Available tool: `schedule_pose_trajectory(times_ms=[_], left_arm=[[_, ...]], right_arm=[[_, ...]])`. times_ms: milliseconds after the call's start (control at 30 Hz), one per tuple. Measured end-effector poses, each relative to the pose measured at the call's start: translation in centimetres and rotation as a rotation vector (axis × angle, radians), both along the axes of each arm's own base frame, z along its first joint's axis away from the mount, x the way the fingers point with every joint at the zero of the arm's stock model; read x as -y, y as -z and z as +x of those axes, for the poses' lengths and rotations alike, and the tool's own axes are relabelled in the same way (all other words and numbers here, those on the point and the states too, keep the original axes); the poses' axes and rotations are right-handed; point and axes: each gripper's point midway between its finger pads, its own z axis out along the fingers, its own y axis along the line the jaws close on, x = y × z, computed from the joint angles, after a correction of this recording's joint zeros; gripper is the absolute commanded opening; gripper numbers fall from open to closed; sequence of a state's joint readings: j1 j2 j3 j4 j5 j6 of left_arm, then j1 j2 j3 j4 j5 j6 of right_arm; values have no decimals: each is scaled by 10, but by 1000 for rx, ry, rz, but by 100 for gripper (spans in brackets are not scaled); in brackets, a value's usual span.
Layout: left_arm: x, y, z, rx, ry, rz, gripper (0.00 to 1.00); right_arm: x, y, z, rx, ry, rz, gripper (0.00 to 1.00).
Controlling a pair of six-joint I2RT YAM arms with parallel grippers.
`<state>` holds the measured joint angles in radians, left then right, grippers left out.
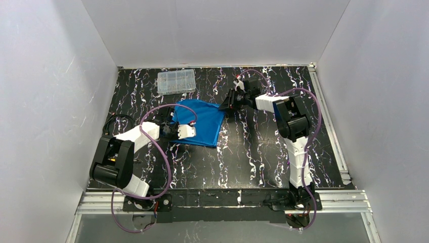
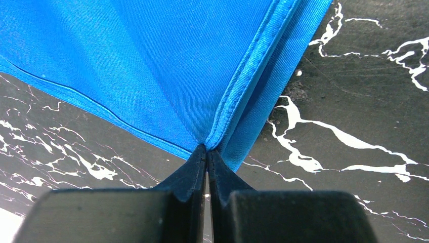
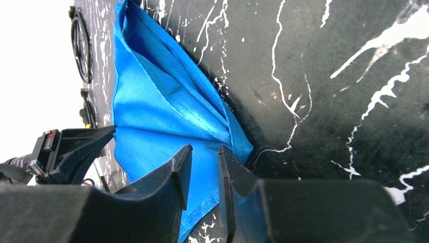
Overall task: Fold the napkin into a case and place the utensils inside
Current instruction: Smooth out the upper triangle-folded napkin at the center of the board.
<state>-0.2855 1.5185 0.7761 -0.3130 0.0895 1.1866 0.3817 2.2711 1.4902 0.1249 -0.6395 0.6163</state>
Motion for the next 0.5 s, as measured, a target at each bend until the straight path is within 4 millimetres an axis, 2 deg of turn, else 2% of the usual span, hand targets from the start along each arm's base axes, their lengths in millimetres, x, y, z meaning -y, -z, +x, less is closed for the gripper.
schedule_pose_trajectory(times_ms=[133,300,400,500], left_arm=[[0,0,0,0,2,2,0],[0,0,0,1,2,5,1],[0,0,0,1,2,5,4],[0,0,0,1,0,5,12]], right_arm=[[-3,-10,4,25,5,20,36],[-14,-38,4,86,-8,50,27],[-28,-47,-7,114,-40,66,24],[-41,-41,-21,99,-73,65,24]])
